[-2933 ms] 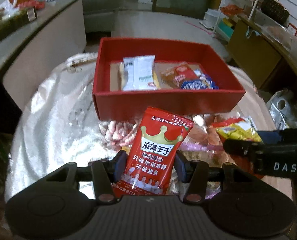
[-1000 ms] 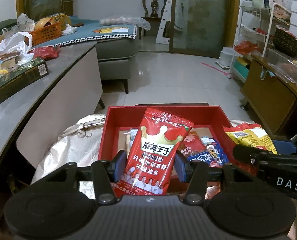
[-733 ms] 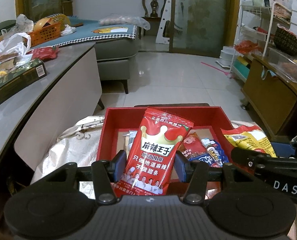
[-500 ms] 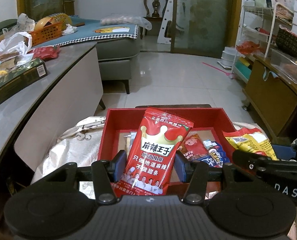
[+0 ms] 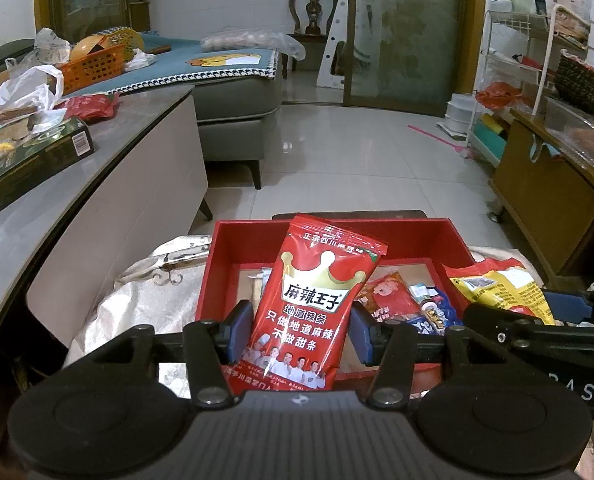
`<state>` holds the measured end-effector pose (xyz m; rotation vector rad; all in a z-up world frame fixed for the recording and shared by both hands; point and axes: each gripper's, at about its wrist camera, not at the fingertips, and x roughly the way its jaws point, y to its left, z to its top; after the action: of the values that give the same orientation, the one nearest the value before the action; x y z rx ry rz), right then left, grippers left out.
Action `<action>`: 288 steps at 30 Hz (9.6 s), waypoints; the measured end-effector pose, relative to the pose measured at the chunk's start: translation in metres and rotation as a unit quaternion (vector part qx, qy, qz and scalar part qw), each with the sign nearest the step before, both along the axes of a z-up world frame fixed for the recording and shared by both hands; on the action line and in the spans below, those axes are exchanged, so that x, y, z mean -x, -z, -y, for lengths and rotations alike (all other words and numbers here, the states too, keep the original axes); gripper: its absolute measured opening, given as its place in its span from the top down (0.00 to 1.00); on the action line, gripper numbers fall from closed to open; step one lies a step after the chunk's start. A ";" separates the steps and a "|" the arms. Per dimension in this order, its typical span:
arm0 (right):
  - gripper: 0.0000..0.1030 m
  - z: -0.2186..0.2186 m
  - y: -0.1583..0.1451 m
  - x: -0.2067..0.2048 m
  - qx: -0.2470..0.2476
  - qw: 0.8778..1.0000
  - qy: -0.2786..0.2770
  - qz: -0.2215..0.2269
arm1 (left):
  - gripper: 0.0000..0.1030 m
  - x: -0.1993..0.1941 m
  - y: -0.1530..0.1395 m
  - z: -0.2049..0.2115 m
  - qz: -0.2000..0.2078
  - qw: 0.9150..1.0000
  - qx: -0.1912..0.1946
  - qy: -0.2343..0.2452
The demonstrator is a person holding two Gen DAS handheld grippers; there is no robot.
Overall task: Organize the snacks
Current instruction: 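Lower the spicy-strip packet into the red box with left tool while right tool lowers its packet, then open left tool to release the spicy-strip packet while right tool releases the yellow-red packet, then withdraw both tools from the red box back over the snack pile, then grasp the white jujube packet with left tool while right tool grasps the pink-zip seed bag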
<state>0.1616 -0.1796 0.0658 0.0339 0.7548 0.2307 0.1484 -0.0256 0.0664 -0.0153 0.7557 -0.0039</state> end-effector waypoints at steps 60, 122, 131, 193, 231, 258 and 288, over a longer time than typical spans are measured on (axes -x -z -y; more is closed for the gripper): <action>0.37 0.011 0.025 -0.056 0.004 0.999 0.019 -0.025 | 0.56 -0.063 0.034 0.011 -0.018 0.999 -0.023 -0.013; 0.24 0.010 0.045 -0.083 0.023 0.999 0.013 -0.025 | 0.50 -0.078 0.053 0.023 -0.028 0.998 -0.059 -0.003; 0.18 0.003 0.024 -0.070 0.023 1.000 0.013 -0.012 | 0.50 -0.065 0.040 0.019 -0.019 0.999 -0.050 -0.003; 0.04 -0.008 0.021 0.062 0.007 0.998 0.008 -0.066 | 0.42 0.085 0.039 -0.045 -0.084 0.996 -0.032 -0.011; 0.05 -0.041 0.069 0.052 0.010 0.987 -0.036 -0.157 | 0.54 0.084 0.087 -0.075 -0.192 0.979 0.062 -0.039; 0.24 -0.083 0.115 0.059 0.107 0.977 -0.049 -0.180 | 0.45 0.088 0.107 -0.081 -0.221 0.973 0.051 -0.041; 0.39 -0.059 0.062 0.055 0.051 0.990 -0.051 -0.119 | 0.55 0.074 0.059 -0.064 -0.156 0.985 0.065 -0.023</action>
<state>0.1070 -0.1203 0.0041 -0.0755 1.0070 0.2875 0.0745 0.0386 0.0074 -0.1602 1.0683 -0.0067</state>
